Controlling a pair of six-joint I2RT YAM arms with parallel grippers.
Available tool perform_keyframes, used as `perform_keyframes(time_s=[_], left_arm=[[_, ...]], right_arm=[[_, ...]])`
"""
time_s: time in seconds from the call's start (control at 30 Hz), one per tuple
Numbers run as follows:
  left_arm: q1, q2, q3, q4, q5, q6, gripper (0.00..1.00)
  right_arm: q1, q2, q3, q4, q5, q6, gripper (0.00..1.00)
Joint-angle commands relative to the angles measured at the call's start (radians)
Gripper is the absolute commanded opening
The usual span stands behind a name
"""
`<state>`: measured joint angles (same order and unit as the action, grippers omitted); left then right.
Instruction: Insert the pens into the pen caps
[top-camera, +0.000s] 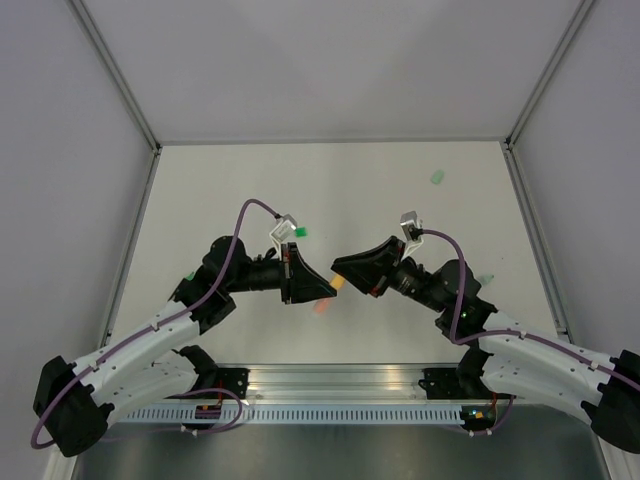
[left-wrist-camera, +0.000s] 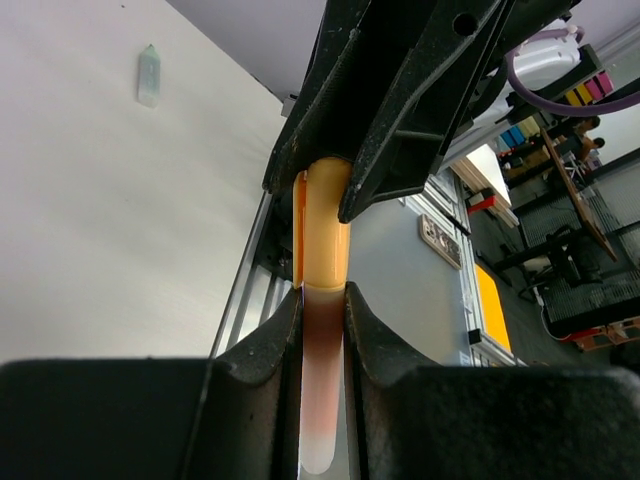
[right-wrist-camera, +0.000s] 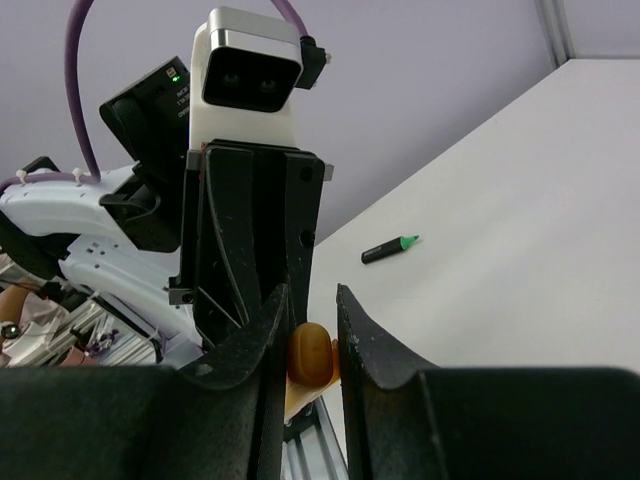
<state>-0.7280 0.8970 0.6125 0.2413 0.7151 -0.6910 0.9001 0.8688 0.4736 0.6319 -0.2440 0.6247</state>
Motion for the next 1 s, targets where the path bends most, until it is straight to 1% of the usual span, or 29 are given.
perform_keyframes(time_s=[0.0, 0.03, 0.17, 0.2, 0.23, 0.33, 0.37, 0.43, 0.47, 0.53, 0.63, 0.7, 0.77, 0.83, 0.97], left_arm=[[0.067, 0.022, 0.098, 0.314, -0.246, -0.038, 0.02], [0.065, 0.023, 0.087, 0.335, -0.220, -0.039, 0.02], [0.065, 0.019, 0.056, 0.380, -0.151, -0.059, 0.02], [0.065, 0.017, 0.050, 0.378, -0.135, -0.055, 0.02], [0.064, 0.008, 0.038, 0.375, -0.131, -0.050, 0.02], [0.065, -0.009, 0.012, 0.363, -0.111, -0.019, 0.02], [0.065, -0.018, 0.007, 0.356, -0.105, -0.007, 0.02], [0.065, -0.026, -0.008, 0.342, -0.097, -0.002, 0.02], [0.065, -0.035, -0.013, 0.337, -0.095, 0.005, 0.02], [0.065, -0.047, -0.034, 0.325, -0.095, 0.011, 0.02], [0.065, -0.075, -0.062, 0.317, -0.100, 0.021, 0.02], [0.065, -0.093, -0.072, 0.311, -0.103, 0.025, 0.02], [0.065, -0.101, -0.079, 0.309, -0.103, 0.027, 0.02], [0.065, -0.115, -0.086, 0.305, -0.112, 0.027, 0.02], [0.065, -0.133, -0.100, 0.322, -0.143, 0.012, 0.02]], right_arm=[[0.074, -0.016, -0.030, -0.185, -0.218, 0.052, 0.00], [0.074, -0.027, -0.024, -0.201, -0.166, 0.035, 0.00], [0.076, -0.022, 0.051, -0.256, -0.057, -0.005, 0.00], [0.074, -0.014, 0.066, -0.268, -0.005, -0.014, 0.00], [0.074, -0.010, 0.085, -0.281, 0.021, -0.023, 0.05], [0.074, 0.024, 0.163, -0.314, 0.089, -0.060, 0.12], [0.074, 0.035, 0.204, -0.330, 0.106, -0.075, 0.18], [0.076, 0.059, 0.244, -0.345, 0.139, -0.097, 0.24], [0.074, 0.064, 0.278, -0.353, 0.155, -0.103, 0.35], [0.072, 0.076, 0.309, -0.380, 0.185, -0.129, 0.49], [0.074, 0.075, 0.349, -0.417, 0.199, -0.160, 0.58], [0.074, 0.058, 0.353, -0.434, 0.204, -0.166, 0.62], [0.072, 0.038, 0.335, -0.440, 0.201, -0.175, 0.72], [0.072, -0.007, 0.306, -0.433, 0.195, -0.183, 0.79], [0.074, -0.068, 0.208, -0.367, 0.117, -0.226, 0.81]])
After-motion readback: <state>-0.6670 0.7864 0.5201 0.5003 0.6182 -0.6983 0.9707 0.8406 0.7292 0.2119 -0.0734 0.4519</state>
